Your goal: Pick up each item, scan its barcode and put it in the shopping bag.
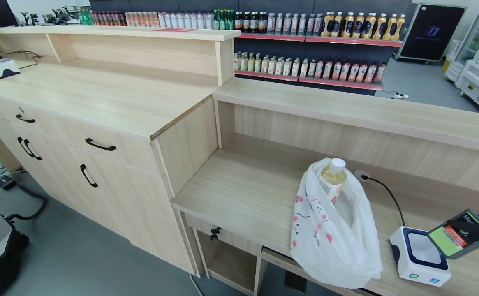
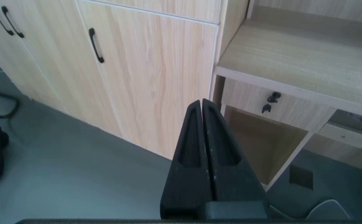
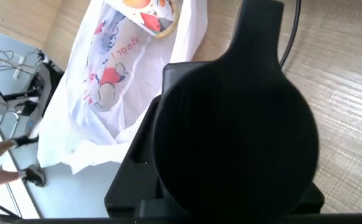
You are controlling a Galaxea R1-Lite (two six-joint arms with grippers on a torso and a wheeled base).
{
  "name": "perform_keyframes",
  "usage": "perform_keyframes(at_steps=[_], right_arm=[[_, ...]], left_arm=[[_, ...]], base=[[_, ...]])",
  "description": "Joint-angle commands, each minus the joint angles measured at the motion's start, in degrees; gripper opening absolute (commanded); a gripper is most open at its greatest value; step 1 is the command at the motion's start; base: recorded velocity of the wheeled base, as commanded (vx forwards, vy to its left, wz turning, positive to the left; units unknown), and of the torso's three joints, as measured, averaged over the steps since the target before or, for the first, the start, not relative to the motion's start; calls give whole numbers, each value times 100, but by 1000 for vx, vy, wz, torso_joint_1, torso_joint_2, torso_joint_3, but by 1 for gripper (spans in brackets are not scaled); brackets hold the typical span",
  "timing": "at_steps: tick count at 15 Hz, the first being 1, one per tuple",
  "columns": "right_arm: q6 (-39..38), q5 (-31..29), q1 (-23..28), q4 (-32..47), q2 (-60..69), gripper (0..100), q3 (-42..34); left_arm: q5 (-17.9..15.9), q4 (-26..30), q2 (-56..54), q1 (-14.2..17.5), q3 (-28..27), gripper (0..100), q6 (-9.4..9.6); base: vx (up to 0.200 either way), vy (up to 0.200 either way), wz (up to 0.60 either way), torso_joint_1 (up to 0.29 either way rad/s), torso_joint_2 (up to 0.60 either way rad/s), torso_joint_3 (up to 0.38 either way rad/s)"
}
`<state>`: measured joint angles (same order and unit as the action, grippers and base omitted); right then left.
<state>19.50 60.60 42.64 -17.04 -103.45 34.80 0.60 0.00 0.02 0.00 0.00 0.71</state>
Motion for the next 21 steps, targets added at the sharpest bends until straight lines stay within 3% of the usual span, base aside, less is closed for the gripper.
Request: perform_keyframes(at_steps=[1, 21], right_arm=[[-8, -4, -81, -124, -176, 0, 18], [-34, 5, -503, -291, -527, 0, 97]], left_arm=[[2, 0, -2, 0, 0, 0, 0], [2, 0, -2, 0, 0, 0, 0]], base=[[0, 0, 0, 0, 0, 0], [0, 0, 0, 0, 0, 0]])
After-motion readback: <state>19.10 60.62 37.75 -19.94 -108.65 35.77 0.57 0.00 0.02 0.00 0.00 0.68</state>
